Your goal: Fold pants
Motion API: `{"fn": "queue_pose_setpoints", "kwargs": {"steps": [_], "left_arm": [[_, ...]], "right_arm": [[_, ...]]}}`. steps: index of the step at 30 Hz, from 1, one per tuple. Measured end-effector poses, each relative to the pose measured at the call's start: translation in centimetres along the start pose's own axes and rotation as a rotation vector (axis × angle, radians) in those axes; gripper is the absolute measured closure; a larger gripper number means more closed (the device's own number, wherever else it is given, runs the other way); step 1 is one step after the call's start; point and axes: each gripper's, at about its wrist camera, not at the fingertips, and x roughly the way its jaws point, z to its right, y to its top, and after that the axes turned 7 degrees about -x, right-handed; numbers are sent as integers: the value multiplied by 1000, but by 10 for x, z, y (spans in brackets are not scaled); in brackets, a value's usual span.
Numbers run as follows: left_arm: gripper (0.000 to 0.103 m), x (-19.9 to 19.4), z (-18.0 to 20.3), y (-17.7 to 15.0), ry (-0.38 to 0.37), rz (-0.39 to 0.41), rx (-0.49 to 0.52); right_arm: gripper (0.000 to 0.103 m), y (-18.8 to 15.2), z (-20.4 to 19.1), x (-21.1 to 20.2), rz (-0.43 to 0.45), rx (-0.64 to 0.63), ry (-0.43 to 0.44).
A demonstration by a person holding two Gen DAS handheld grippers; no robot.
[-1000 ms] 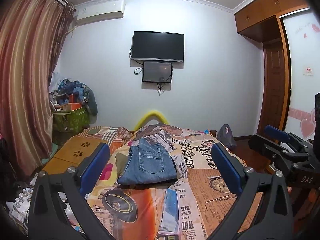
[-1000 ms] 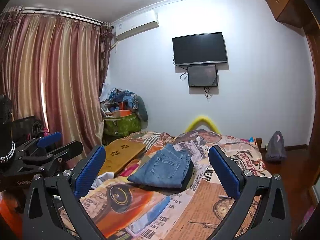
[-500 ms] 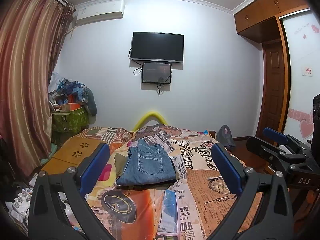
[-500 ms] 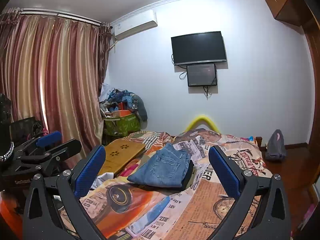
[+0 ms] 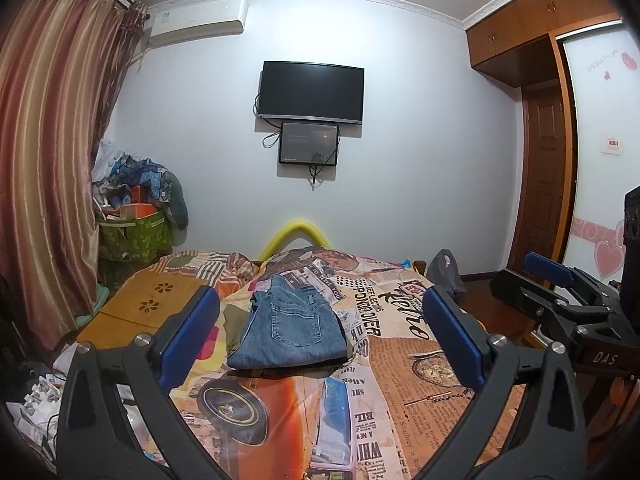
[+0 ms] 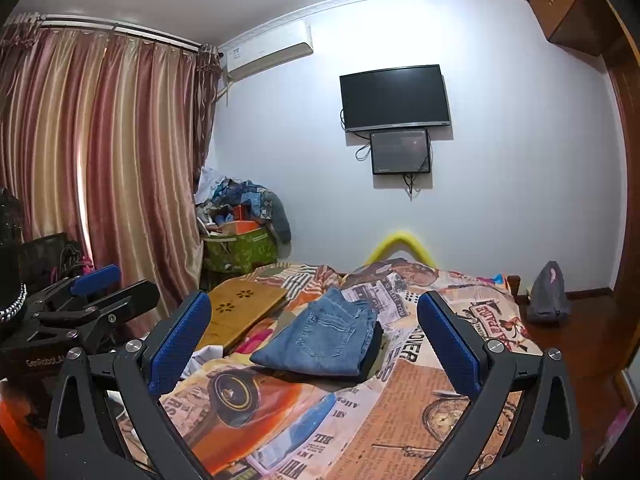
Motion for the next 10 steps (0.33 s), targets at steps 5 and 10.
{"fn": "queue_pose_setpoints", "kwargs": {"steps": [5, 10], "left_arm": [[0, -2, 2, -1, -11, 0, 10], [0, -5, 1, 0, -12, -1, 6]], "right_arm": [[0, 0, 0, 0, -2, -1, -3], [0, 1, 0, 0, -3, 0, -3]]}}
